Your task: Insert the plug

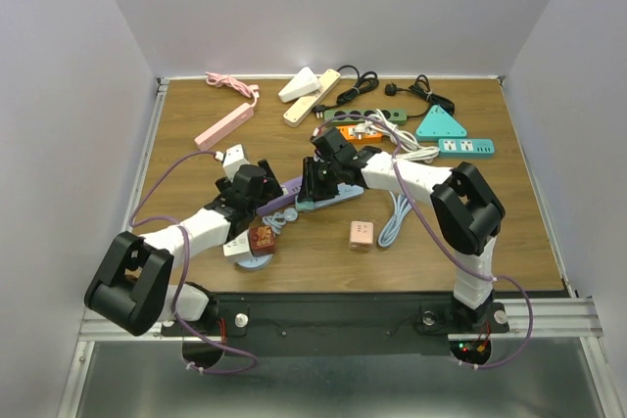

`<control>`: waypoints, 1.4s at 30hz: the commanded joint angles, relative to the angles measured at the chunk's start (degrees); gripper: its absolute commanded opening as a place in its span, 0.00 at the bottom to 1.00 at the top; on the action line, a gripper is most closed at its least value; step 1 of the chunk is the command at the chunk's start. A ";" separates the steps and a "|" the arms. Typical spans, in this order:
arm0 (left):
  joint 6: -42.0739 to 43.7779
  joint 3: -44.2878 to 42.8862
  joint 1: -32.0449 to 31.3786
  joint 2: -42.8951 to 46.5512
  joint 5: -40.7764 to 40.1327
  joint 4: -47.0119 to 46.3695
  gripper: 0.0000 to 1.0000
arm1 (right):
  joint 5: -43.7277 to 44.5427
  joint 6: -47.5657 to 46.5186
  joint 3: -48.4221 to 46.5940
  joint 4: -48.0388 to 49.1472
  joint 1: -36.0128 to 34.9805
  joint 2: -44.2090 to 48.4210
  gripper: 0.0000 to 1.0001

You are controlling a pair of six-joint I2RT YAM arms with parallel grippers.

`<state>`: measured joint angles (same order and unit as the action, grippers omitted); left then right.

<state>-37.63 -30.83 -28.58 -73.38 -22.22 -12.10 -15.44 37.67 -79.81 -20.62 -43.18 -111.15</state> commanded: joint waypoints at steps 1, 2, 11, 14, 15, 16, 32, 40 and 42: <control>0.98 1.38 0.37 -1.40 3.58 -4.24 0.99 | 5.23 -0.76 -2.28 -0.38 -0.06 -0.73 0.00; 0.89 1.73 0.37 -1.58 4.80 -4.60 0.99 | 6.03 -0.76 -2.71 -0.38 -0.06 -0.91 0.00; -0.96 3.32 0.28 -3.25 14.65 -8.64 0.99 | 12.10 -1.63 -8.69 -1.09 0.81 -5.91 0.01; -1.66 3.05 0.19 -3.70 18.43 -9.17 0.99 | 13.24 -1.90 -9.49 -1.44 2.13 -6.09 0.01; -2.01 3.14 -0.16 -3.43 19.13 -9.52 0.99 | 13.59 -1.99 -9.49 -1.44 3.26 -5.66 0.00; -2.27 3.23 -0.34 -2.91 20.36 -10.22 0.99 | 13.86 -2.16 -9.40 -1.53 3.89 -5.39 0.00; -5.62 2.79 -3.50 -0.10 27.41 -14.71 0.99 | 7.89 -1.11 -13.97 -5.92 7.94 -3.46 0.00; 2.46 2.18 -3.50 3.33 19.70 -8.66 0.99 | 8.06 1.61 -13.18 -8.55 5.47 0.06 0.00; 4.31 1.91 -3.50 3.95 17.13 -6.81 0.99 | 8.67 1.70 -13.79 -9.00 5.21 0.41 0.01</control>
<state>-38.17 -28.71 -31.92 -71.99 -0.03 -22.46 -6.63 37.89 -91.77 -29.23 -37.26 -115.26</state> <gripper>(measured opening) 0.986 0.387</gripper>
